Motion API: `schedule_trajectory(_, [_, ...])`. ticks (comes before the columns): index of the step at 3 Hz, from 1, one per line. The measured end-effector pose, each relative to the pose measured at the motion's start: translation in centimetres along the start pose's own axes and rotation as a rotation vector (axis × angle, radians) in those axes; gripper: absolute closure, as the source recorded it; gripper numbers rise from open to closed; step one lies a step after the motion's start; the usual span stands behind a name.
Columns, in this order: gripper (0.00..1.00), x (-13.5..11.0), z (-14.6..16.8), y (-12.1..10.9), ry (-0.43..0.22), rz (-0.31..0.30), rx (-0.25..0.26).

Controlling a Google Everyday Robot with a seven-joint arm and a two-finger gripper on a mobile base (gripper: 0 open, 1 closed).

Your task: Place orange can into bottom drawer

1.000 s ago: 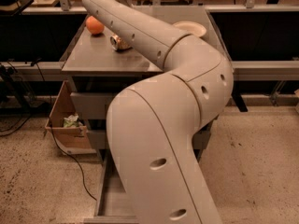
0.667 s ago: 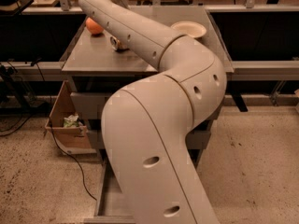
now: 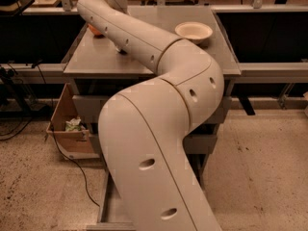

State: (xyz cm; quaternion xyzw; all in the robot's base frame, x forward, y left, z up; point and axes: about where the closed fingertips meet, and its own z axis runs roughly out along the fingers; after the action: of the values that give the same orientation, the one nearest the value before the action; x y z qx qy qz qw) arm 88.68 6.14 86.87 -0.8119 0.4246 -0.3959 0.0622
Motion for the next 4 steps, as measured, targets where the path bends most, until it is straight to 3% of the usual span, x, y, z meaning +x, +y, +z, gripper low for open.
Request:
schedule_trajectory(1, [0.60, -0.5, 0.6, 0.7, -0.001, -0.030, -0.023])
schedule_trajectory(2, [0.91, -0.1, 0.7, 1.9, 0.008, -0.051, -0.046])
schedule_trajectory(3, [1.00, 0.0, 0.5, 1.8, 0.008, -0.051, -0.046])
schedule_trajectory(4, [1.00, 2.5, -3.7, 3.8, -0.021, 0.003, -0.038])
